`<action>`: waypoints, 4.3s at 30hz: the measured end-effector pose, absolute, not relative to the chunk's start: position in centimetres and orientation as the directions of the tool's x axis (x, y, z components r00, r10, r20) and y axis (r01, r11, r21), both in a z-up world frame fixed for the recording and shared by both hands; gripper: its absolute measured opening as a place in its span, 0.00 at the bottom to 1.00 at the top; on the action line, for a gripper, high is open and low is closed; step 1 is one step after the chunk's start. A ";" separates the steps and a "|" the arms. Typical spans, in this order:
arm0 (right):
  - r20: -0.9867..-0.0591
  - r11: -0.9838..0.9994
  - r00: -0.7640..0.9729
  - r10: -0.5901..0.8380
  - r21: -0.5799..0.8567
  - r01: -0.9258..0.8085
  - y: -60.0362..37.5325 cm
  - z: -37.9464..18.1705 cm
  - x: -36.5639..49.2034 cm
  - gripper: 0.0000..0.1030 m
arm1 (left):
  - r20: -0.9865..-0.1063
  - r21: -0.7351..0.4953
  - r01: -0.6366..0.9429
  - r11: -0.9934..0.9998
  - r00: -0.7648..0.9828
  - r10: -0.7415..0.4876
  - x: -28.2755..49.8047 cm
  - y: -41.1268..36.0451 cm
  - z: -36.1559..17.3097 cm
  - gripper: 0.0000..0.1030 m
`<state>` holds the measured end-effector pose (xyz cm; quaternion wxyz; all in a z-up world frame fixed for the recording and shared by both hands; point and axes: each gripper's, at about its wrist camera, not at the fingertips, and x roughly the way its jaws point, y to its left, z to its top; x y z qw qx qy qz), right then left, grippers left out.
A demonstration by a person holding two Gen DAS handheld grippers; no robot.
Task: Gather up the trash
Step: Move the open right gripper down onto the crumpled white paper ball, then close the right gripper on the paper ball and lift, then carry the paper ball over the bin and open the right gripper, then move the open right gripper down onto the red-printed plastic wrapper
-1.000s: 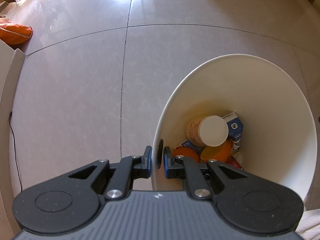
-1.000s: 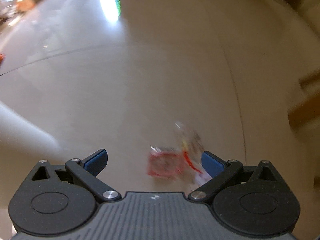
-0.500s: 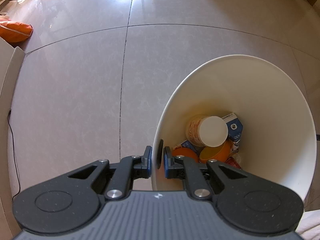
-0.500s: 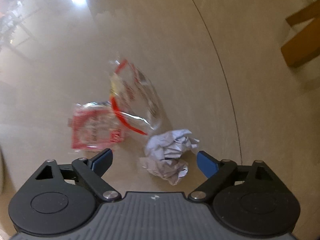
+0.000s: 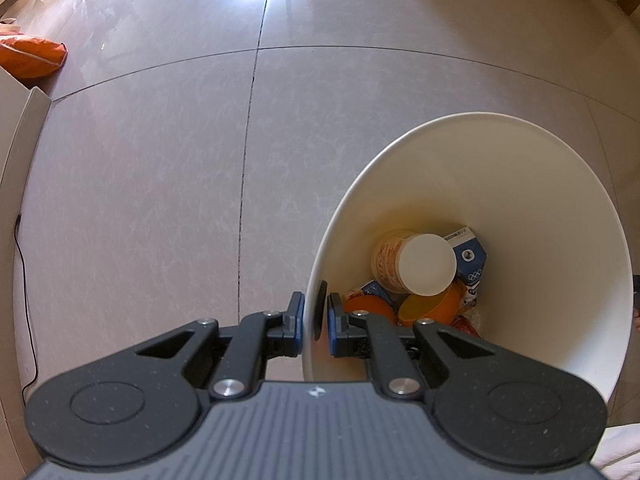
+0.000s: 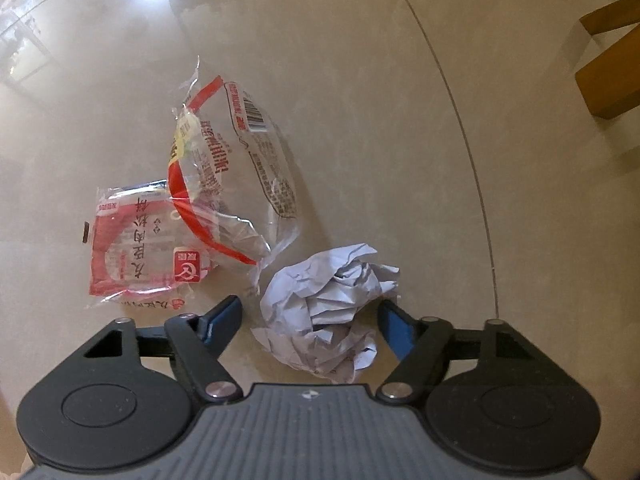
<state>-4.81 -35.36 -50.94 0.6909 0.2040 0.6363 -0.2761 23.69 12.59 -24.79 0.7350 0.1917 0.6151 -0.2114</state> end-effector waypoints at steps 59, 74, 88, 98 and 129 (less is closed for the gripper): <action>-0.940 0.993 0.324 0.107 0.088 -0.072 -5.0 -15.4 8.8 0.51 | -0.984 0.035 0.560 0.828 0.162 -0.068 23.4 12.4 -25.0 0.10; -0.927 0.991 0.352 0.133 0.111 -0.081 -0.1 -15.1 11.6 0.51 | -0.985 0.021 0.551 0.834 0.156 -0.079 23.6 12.7 -24.8 0.10; -0.919 0.999 0.394 0.032 0.043 0.020 3.1 -18.7 11.6 0.89 | -0.985 0.022 0.553 0.833 0.155 -0.077 23.7 12.6 -24.7 0.10; -0.891 0.997 0.453 -0.037 -0.001 0.081 -0.3 -17.2 10.1 0.99 | -0.985 0.018 0.550 0.835 0.152 -0.078 23.8 12.7 -24.6 0.10; -0.942 0.799 0.334 -0.029 0.180 0.574 -28.7 -37.3 -0.1 1.00 | -0.987 0.017 0.549 0.836 0.145 -0.075 23.8 12.5 -24.8 0.10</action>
